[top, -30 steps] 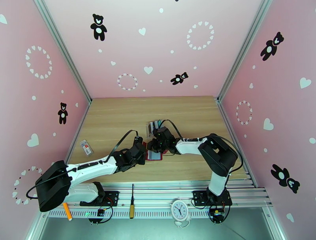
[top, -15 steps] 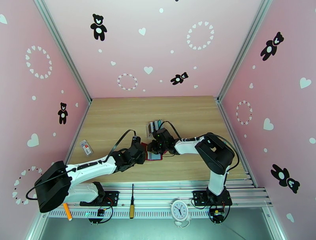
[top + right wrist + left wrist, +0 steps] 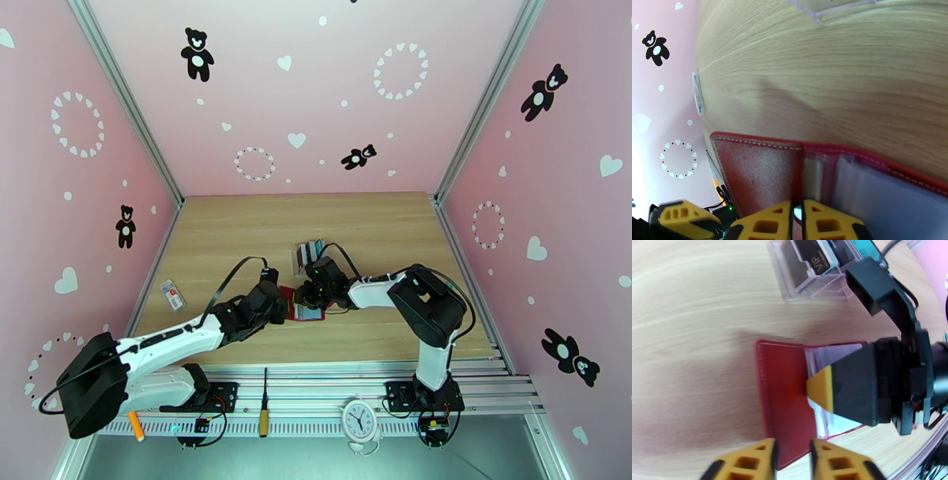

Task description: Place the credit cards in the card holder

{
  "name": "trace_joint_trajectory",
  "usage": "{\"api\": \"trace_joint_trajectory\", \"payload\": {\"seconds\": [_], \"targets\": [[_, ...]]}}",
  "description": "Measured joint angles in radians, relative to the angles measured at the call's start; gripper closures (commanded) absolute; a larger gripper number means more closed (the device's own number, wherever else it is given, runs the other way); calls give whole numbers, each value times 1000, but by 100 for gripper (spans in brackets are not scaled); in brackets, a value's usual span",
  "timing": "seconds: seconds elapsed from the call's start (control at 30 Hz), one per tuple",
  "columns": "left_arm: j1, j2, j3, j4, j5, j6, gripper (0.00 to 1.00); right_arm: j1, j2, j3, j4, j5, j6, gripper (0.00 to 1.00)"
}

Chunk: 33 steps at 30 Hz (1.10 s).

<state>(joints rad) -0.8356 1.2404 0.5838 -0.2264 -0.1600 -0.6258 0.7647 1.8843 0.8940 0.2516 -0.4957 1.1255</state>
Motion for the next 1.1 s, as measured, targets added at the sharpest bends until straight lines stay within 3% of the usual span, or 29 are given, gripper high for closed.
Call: {"api": "trace_joint_trajectory", "payload": {"seconds": [0.43, 1.1], "targets": [[66, 115, 16, 32, 43, 82, 89, 0, 0, 2, -3, 8, 1, 83], [114, 224, 60, 29, 116, 181, 89, 0, 0, 13, -23, 12, 0, 81]]}}
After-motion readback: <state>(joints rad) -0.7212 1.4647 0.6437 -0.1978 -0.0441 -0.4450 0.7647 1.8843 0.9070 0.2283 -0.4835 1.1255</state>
